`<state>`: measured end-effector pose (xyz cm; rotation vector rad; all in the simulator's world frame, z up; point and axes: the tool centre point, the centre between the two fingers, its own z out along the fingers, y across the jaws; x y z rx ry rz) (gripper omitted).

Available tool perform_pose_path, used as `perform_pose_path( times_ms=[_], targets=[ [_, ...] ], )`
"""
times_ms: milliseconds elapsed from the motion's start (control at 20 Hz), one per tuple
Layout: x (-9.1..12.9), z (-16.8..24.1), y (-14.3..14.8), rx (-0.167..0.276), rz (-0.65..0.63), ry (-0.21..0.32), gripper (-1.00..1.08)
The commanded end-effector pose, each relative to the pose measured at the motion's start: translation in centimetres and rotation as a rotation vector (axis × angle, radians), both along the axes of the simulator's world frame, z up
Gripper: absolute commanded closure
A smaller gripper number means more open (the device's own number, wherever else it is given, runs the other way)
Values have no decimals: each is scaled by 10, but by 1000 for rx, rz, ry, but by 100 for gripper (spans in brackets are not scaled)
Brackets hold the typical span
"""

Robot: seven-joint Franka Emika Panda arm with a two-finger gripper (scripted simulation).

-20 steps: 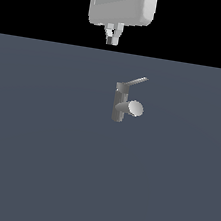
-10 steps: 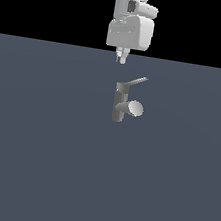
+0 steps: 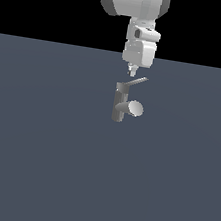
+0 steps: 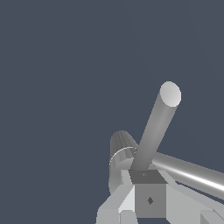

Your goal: Turn on the faucet by rotating a designated handle.

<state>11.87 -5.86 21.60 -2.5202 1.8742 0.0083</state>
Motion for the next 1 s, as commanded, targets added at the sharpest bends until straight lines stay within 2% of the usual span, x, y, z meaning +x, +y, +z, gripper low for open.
perform_pose_path(
  times_ms=[0,450,950],
  targets=[
    [12,-9,-13,-2,-52,-2,108],
    [35,-30,-44,-5,-168,-3,108],
    [40,-34,-52,-4,-197,-3,108]
  ],
)
